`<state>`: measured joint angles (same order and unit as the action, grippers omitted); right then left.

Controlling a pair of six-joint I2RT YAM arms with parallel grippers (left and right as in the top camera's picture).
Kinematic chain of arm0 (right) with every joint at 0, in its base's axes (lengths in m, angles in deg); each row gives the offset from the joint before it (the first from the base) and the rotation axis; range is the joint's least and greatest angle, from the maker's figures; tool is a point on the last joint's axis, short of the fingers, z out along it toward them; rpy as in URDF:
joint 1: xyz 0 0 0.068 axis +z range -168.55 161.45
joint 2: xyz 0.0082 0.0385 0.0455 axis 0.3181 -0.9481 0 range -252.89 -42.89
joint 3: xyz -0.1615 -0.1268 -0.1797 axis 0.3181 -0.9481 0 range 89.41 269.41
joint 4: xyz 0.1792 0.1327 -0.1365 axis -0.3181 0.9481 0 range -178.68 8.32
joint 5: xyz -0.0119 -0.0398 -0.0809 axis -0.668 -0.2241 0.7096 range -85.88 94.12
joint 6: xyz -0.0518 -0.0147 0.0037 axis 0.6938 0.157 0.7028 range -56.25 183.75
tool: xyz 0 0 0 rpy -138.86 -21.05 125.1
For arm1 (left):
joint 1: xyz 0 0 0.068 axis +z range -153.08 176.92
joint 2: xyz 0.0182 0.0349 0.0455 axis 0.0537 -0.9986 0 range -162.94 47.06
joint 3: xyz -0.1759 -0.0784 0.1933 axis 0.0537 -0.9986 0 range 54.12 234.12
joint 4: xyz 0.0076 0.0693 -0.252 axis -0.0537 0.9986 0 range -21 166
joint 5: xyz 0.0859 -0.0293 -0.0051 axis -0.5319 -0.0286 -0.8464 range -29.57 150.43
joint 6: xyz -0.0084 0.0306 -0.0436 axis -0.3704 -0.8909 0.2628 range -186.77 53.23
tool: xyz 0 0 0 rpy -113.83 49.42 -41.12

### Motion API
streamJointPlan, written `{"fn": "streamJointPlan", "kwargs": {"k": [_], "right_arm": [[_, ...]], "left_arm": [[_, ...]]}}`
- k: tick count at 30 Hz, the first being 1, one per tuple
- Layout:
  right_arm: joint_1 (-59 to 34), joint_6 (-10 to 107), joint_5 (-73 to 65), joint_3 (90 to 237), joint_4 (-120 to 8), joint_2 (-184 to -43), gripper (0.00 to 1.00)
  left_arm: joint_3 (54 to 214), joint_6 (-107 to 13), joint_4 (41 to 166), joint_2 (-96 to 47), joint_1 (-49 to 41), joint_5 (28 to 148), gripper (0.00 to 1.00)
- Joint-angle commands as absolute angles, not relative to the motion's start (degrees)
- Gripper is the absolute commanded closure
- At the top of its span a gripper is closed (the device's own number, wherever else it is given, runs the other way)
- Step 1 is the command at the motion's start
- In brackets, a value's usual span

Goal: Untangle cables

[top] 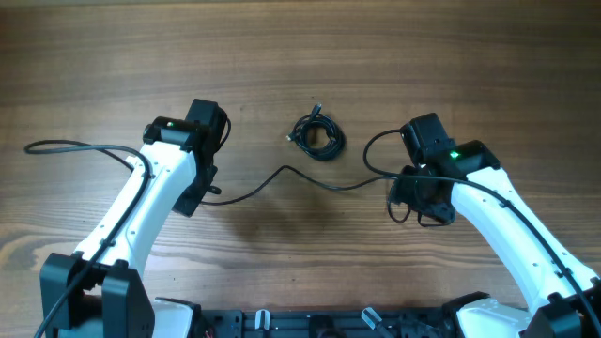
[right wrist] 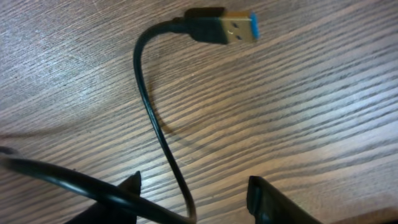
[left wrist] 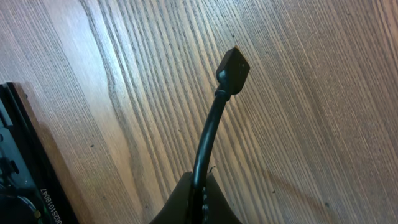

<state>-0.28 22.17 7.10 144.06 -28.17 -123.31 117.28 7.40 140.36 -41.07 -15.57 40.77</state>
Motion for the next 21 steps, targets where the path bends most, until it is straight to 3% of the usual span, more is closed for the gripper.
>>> {"fn": "streamJointPlan", "kwargs": {"k": [1, 3, 13, 18, 21], "right_arm": [[-0.6, 24.4, 7.2, 144.6, -28.4, -123.4, 0.16], [-0.7, 27.9, 7.2, 147.3, -27.7, -123.4, 0.0], [-10.9, 33.6, 0.3, 157.6, -27.0, -123.4, 0.0], [-10.6, 47.0, -16.1, 156.4, -24.4, -123.4, 0.0], [-10.6, 47.3, -17.0, 156.4, -18.9, -123.4, 0.01]], "left_arm": [[117.0, 7.0, 140.3, -41.5, -15.6, 39.3, 0.96], [117.0, 7.0, 140.1, -41.5, -15.6, 39.3, 0.96], [117.0, 6.9, 139.1, -41.5, -15.6, 39.3, 0.96], [117.0, 6.9, 138.8, -41.5, -15.6, 39.3, 0.96], [117.0, 6.9, 138.9, -41.5, -15.6, 39.4, 0.96]]}}
